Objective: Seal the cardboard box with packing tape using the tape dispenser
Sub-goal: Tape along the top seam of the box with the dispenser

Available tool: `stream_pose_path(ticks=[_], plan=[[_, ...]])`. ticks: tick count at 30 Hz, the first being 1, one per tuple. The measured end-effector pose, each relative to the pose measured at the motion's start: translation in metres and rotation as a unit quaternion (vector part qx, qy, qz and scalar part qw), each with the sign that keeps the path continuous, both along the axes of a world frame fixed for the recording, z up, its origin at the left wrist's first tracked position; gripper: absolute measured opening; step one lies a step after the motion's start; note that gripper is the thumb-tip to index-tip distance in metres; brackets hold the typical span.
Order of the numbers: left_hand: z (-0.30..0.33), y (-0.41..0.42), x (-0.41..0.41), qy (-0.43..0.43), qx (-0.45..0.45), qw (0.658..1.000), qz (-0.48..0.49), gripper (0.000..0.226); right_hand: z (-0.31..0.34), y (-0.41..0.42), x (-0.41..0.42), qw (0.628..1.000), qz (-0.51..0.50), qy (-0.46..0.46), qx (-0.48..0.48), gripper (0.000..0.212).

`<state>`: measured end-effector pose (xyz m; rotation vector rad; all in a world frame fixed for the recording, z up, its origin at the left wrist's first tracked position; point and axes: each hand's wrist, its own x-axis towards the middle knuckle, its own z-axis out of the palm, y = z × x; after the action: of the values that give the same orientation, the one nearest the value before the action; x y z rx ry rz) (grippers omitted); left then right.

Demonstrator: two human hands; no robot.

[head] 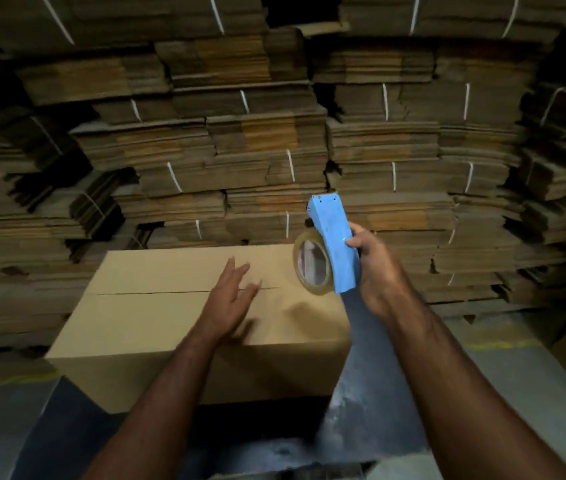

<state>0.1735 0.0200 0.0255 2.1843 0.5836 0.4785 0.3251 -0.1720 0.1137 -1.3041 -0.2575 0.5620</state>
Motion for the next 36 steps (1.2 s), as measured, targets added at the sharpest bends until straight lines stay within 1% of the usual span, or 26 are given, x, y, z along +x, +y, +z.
stream_pose_path(ticks=[2,4,6,8,10,12,16,18,21,23,25,27,32,36], plan=[[0.03,0.006,-0.008,-0.089,-0.1,0.988,0.082,0.042,0.005,0.022,-0.016,0.998,0.051,-0.009,-0.028,0.057],[0.06,0.015,-0.02,-0.143,-0.18,0.967,0.109,0.042,0.01,0.047,-0.035,0.993,0.102,-0.029,-0.053,0.051],[0.084,0.028,-0.037,-0.151,-0.233,0.954,0.118,0.052,0.012,0.071,-0.053,0.988,0.131,-0.042,-0.076,0.04],[0.099,0.04,-0.054,-0.151,-0.272,0.942,0.126,0.056,0.014,0.094,-0.07,0.977,0.175,-0.065,-0.104,0.042],[0.106,0.054,-0.072,-0.155,-0.294,0.932,0.145,0.053,0.016,0.115,-0.086,0.961,0.218,-0.107,-0.132,0.043],[0.11,0.07,-0.089,-0.162,-0.307,0.923,0.168,0.05,0.015,0.136,-0.098,0.948,0.241,-0.145,-0.148,0.036],[0.115,0.1,-0.12,-0.165,-0.343,0.907,0.178,0.045,0.013,0.173,-0.115,0.932,0.26,-0.182,-0.177,0.035],[0.119,0.113,-0.129,-0.158,-0.362,0.902,0.176,0.038,0.014,0.187,-0.121,0.935,0.263,-0.162,-0.176,0.03],[0.127,0.134,-0.131,-0.16,-0.4,0.888,0.162,0.034,0.014,0.202,-0.122,0.95,0.262,-0.06,-0.157,0.045],[0.133,0.145,-0.128,-0.167,-0.422,0.878,0.148,0.035,0.016,0.211,-0.121,0.954,0.273,0.013,-0.121,0.046],[0.138,0.154,-0.125,-0.17,-0.437,0.873,0.137,0.037,0.018,0.217,-0.123,0.953,0.285,0.056,-0.089,0.048],[0.139,0.161,-0.122,-0.169,-0.447,0.869,0.128,0.039,0.016,0.223,-0.124,0.953,0.287,0.073,-0.066,0.048],[0.136,0.179,-0.116,-0.149,-0.465,0.866,0.104,0.037,0.012,0.233,-0.132,0.96,0.258,0.096,-0.046,0.038],[0.132,0.187,-0.113,-0.128,-0.462,0.872,0.097,0.03,0.006,0.234,-0.134,0.97,0.22,0.093,-0.054,0.047]])
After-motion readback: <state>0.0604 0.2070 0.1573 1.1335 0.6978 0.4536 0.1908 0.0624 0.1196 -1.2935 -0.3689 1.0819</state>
